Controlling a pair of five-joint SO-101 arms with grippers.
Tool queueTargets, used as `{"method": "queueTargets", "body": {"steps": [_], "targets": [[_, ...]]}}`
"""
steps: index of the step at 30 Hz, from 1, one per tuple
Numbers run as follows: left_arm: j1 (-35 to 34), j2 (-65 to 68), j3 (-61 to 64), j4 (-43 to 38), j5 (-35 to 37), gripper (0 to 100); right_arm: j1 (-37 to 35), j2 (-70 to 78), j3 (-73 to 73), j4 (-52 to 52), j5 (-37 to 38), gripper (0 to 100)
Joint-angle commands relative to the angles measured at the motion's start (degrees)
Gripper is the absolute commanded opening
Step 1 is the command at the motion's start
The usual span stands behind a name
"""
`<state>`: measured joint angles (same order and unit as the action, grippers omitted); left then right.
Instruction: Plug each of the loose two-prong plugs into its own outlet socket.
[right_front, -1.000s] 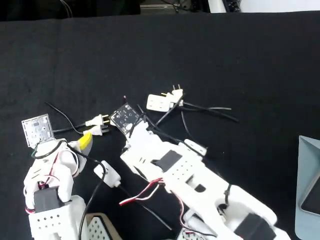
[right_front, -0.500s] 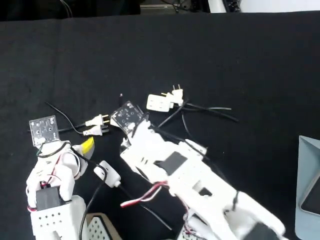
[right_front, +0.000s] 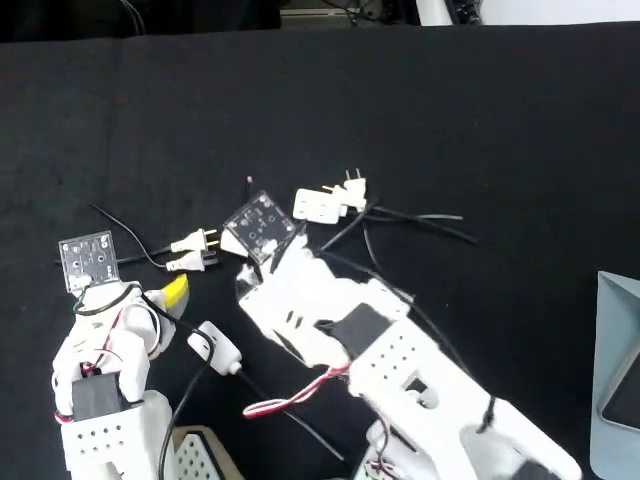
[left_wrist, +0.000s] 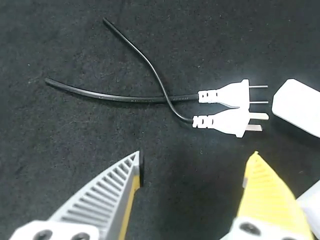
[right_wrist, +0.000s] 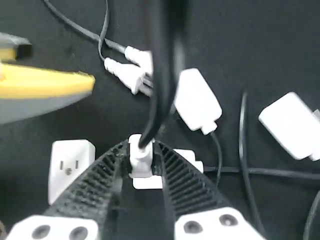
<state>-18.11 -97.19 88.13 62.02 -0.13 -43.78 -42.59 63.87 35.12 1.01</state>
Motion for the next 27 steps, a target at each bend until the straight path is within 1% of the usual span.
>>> {"method": "queueTargets", "body": {"steps": [1,3,12,16,19,27], "targets": [[-0.6,-0.5,-0.5,0.1,-0.7,33,0.4,3.8,2.6,-8.9,-0.1,1.1],[-0.6,-0.5,-0.5,0.1,-0.7,32,0.4,6.4,3.6,-11.1,-0.1,1.1],[-0.7,-0.5,-0.5,0.1,-0.7,32,0.7,12.9,3.8,-13.6,-0.1,1.1],[-3.6,-0.5,-0.5,-0.3,-0.7,32,0.7,14.1,3.9,-13.5,0.0,1.1],[-4.6,-0.5,-0.6,-0.4,-0.7,32,0.7,13.2,3.4,-10.5,0.1,1.1],[-4.4,-0.5,-0.6,-0.4,-0.7,32,0.6,5.1,3.8,-4.7,0.0,1.1]]}}
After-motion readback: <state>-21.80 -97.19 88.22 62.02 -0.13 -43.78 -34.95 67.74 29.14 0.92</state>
